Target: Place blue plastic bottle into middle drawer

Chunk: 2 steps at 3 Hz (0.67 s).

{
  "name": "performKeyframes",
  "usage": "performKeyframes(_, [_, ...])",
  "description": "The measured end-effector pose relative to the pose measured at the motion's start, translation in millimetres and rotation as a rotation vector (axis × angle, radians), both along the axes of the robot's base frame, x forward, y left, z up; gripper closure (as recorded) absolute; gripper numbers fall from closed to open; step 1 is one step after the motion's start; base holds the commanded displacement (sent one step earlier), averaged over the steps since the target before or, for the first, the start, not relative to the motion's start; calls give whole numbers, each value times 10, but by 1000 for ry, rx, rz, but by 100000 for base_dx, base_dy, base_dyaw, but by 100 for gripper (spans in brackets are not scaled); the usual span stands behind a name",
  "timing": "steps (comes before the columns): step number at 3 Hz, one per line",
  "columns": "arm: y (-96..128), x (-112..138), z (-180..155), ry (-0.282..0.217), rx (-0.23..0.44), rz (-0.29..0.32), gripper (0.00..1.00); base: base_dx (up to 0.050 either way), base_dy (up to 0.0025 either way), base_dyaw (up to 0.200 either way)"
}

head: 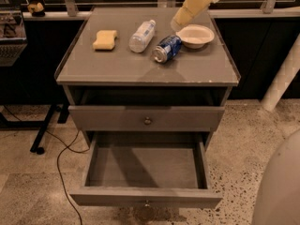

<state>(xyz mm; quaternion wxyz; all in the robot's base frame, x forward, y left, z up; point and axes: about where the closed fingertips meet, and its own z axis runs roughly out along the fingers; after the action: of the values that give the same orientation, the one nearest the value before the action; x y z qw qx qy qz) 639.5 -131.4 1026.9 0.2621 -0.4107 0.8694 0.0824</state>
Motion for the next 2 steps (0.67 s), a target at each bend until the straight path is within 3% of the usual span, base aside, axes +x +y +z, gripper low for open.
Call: performKeyframes(2, [-169,649,-22,0,196,-382,0,0,0,0])
